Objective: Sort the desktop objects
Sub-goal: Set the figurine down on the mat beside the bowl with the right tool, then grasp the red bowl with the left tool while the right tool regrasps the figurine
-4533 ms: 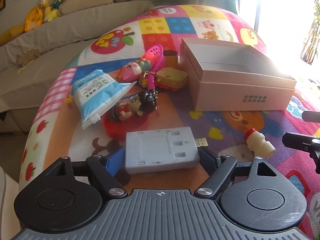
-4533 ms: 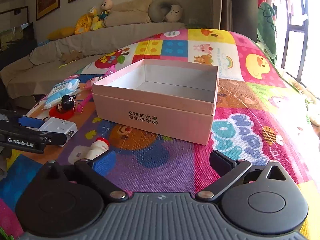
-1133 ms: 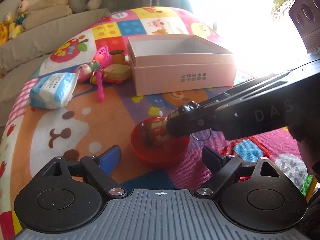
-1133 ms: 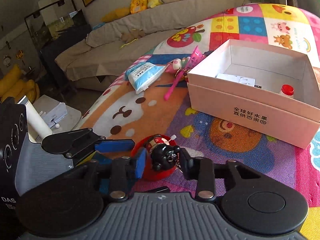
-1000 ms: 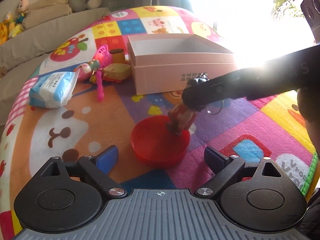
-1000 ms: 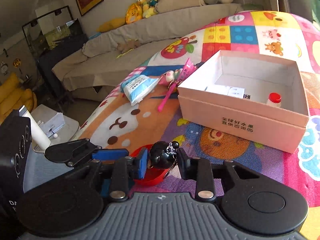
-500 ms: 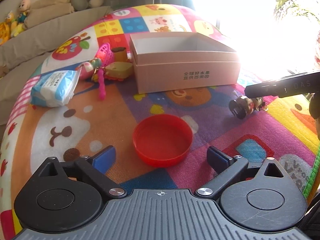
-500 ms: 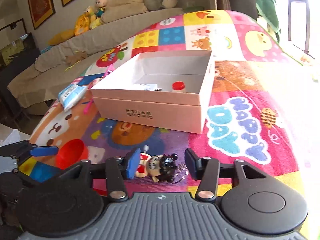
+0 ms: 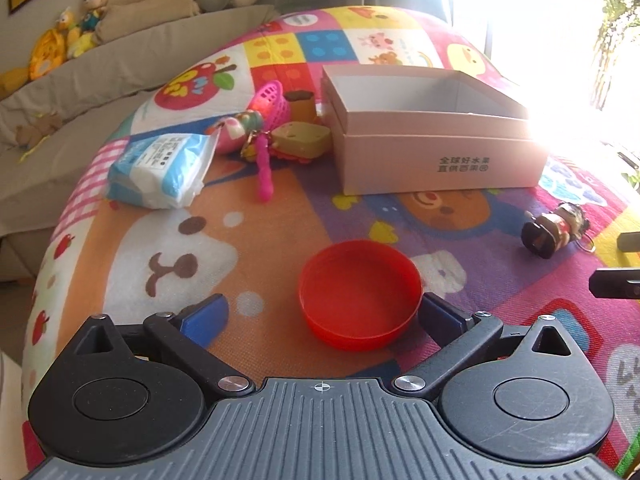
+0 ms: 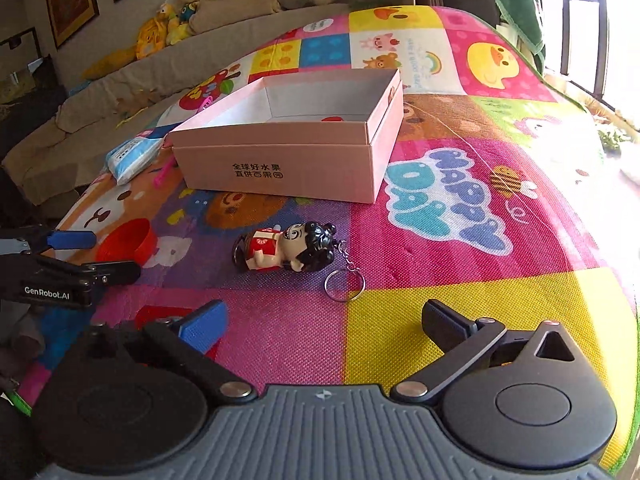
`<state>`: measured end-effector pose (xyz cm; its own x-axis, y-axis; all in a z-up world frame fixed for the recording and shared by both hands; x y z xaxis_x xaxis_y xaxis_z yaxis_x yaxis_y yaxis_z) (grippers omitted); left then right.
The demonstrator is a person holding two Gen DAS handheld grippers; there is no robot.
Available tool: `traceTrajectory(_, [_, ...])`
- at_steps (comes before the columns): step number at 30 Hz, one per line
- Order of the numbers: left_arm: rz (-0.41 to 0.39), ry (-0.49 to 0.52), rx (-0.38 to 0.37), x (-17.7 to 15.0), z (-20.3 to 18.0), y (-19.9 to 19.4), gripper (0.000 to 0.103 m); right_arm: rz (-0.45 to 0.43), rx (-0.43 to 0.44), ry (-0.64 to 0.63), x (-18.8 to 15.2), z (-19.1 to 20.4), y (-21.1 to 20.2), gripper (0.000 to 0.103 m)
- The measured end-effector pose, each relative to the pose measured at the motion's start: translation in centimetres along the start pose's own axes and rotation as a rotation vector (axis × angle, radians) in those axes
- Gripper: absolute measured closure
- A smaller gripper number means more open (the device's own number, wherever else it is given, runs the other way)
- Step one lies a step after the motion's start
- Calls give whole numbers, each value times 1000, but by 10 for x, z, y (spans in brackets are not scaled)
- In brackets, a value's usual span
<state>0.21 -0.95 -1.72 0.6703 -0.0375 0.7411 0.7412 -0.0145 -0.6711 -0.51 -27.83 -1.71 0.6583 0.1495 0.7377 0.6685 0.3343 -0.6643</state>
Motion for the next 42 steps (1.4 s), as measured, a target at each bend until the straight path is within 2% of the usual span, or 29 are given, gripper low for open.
traceTrajectory(5, [8, -33, 2, 2, 3, 2, 0, 12, -43, 29, 3, 3, 4, 0])
traceTrajectory(10, [10, -37, 0, 1, 3, 2, 0, 1, -122, -85, -4, 18, 8, 0])
traceTrajectory(16, [11, -38, -1, 1, 4, 2, 0, 35, -83, -99, 10, 22, 18, 0])
traceTrajectory(21, [11, -39, -10, 0, 4, 2, 0, 25, -53, -110, 20, 31, 32, 0])
traceTrajectory(23, [10, -36, -19, 0, 4, 2, 0, 15, -36, -124, 22, 35, 32, 4])
traceTrajectory(25, [6, -39, -25, 0, 5, 1, 0, 7, -28, -147, 24, 38, 30, 20])
traceTrajectory(26, [0, -40, -30, 0, 5, 0, 0, 7, -29, -160, 24, 39, 29, 25])
traceTrajectory(27, [-10, -42, -42, 1, 5, -2, 0, 8, -32, -169, 25, 40, 28, 37])
traceTrajectory(29, [-30, -41, -59, 2, 2, -4, 0, 8, -25, -170, 26, 39, 25, 38])
traceTrajectory(30, [-40, -27, -60, 5, -1, -5, 1, 8, -25, -168, 26, 39, 24, 38])
traceTrajectory(32, [-44, 0, -53, 7, -7, -4, 14, 11, -26, -169, 26, 40, 23, 38])
traceTrajectory(33, [-32, 11, -52, 8, -9, -2, 27, 14, -22, -171, 25, 39, 21, 38])
traceTrajectory(34, [-22, 15, -58, 8, -10, 0, 30, 17, -17, -172, 25, 40, 19, 38])
traceTrajectory(39, [-50, 35, -85, 15, -15, -8, 34, 27, 53, -153, 34, 35, 0, 38])
traceTrajectory(41, [-103, 58, -117, 31, -20, -18, 34, -27, 53, -154, 50, 30, -17, 38])
traceTrajectory(42, [-143, 78, -126, 43, -24, -24, 34, -84, 41, -157, 66, 27, -30, 38])
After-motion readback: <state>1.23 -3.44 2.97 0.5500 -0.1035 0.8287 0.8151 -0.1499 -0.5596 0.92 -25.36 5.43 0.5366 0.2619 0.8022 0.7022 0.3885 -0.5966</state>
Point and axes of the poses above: each gripper's, at about its wrist camera, not at the fingertips, and y roughly the way its jaws point, z to its left, x to its top, the point moved 3 cm from there along y, roughly the way its jaws point, and after that the axes turned 2 degrees about -y, right-handed, at the moved point
